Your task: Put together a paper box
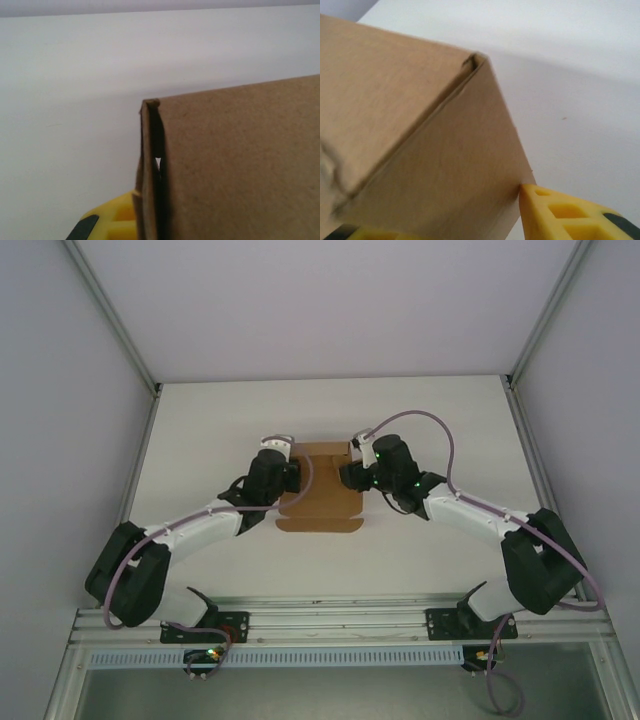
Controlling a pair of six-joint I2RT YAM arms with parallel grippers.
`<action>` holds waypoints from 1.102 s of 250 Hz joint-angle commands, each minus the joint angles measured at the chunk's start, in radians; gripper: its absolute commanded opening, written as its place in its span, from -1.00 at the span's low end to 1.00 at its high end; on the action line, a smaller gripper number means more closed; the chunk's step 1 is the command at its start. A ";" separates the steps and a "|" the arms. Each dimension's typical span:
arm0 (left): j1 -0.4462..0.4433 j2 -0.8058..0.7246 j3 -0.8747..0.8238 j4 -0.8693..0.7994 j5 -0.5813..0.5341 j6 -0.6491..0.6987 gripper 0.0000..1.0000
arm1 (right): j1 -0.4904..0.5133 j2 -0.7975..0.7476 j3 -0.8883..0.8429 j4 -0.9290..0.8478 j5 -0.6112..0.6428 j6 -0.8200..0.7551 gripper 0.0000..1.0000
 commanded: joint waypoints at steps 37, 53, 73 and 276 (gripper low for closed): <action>-0.035 0.015 0.036 -0.014 0.035 -0.014 -1.00 | 0.019 0.039 0.042 0.062 0.145 0.033 -0.11; -0.037 0.014 0.039 -0.015 0.036 -0.016 -1.00 | 0.021 0.039 0.046 0.061 0.163 0.038 -0.14; -0.047 0.019 0.049 -0.022 0.024 -0.023 -1.00 | 0.030 0.044 0.051 0.062 0.243 0.061 -0.39; -0.050 0.050 0.206 -0.393 -0.190 -0.376 -1.00 | 0.045 0.284 0.312 -0.525 1.296 0.278 -0.89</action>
